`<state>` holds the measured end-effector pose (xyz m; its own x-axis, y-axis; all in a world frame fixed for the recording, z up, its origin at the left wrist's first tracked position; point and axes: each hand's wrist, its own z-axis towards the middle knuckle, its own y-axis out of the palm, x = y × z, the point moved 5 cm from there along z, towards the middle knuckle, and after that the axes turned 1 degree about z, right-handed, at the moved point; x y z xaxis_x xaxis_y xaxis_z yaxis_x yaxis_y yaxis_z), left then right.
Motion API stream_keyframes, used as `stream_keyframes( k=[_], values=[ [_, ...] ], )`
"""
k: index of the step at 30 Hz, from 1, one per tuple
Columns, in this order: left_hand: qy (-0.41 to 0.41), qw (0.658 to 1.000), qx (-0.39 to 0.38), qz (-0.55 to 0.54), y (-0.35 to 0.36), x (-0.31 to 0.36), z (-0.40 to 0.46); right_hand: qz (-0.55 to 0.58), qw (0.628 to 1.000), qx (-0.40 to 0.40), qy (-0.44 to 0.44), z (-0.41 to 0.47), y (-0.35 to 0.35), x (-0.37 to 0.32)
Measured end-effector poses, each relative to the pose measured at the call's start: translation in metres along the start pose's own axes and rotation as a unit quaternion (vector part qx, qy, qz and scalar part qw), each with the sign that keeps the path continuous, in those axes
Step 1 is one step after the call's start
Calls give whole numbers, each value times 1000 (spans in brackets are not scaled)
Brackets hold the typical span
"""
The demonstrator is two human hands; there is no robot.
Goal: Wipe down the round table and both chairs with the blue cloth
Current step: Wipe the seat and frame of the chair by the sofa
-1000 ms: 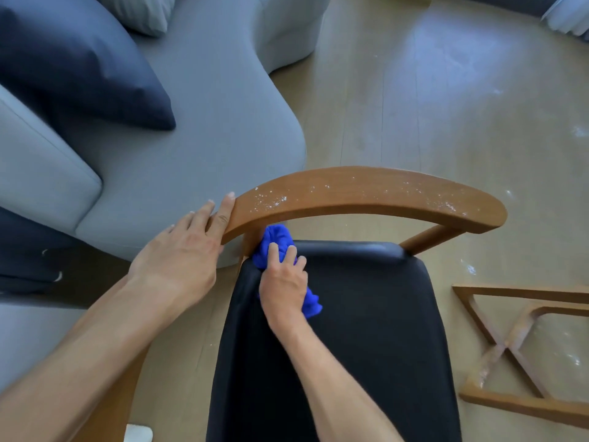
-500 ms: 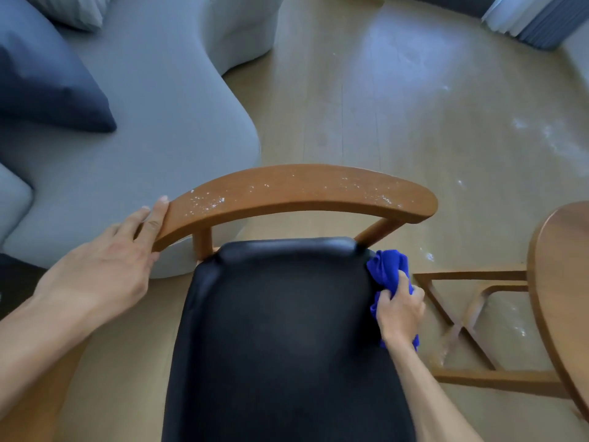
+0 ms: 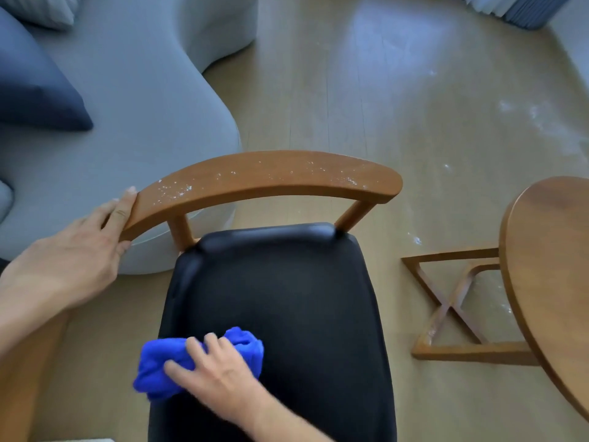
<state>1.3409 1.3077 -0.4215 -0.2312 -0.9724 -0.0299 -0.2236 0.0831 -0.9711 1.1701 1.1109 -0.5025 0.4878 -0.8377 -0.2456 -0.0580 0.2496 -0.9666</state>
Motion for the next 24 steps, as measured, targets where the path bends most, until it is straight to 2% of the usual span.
stream_keyframes(
  k=[1,2,4,5,7,9,10,11,13,15,16,18,19,22,24],
  values=[
    [2,1000,6,-15,-5,4,-2,-19,999,13,-25,-8,-14,28],
    [2,999,11,-30,-10,7,-4,-19,999,26,-13,-16,-30,60],
    [-4,999,18,-48,-21,12,-7,-35,989,87,112,-33,-60,144],
    [-6,998,22,-50,-24,15,-9,-44,972,88,212,-42,-71,184],
    [-6,999,24,-45,-28,20,-12,-18,912,63,406,-51,-77,226],
    [-19,999,3,-42,-32,22,-12,-7,852,81,517,-39,-68,222],
    [-27,999,-10,-41,-34,23,-12,-12,840,87,535,-28,-62,211],
    [-30,999,-16,-40,-34,25,-13,-18,845,92,526,-12,-56,196],
    [-32,999,-19,-34,-36,26,-12,-8,900,70,430,30,-38,152],
    [-32,999,-20,-34,-36,25,-12,-6,965,29,260,76,-19,92],
    [-32,999,-22,-37,-35,25,-12,-20,985,23,171,96,-12,62],
    [-30,999,-26,-37,-34,25,-11,-62,997,8,42,132,-4,22],
    [-31,999,-26,-35,-34,25,-11,-84,996,-9,19,146,-1,14],
    [-34,999,-26,-28,-32,25,-10,-116,988,-54,88,158,0,5],
    [-35,999,-27,-28,-32,25,-10,-140,982,-91,86,149,0,-13]
  ],
)
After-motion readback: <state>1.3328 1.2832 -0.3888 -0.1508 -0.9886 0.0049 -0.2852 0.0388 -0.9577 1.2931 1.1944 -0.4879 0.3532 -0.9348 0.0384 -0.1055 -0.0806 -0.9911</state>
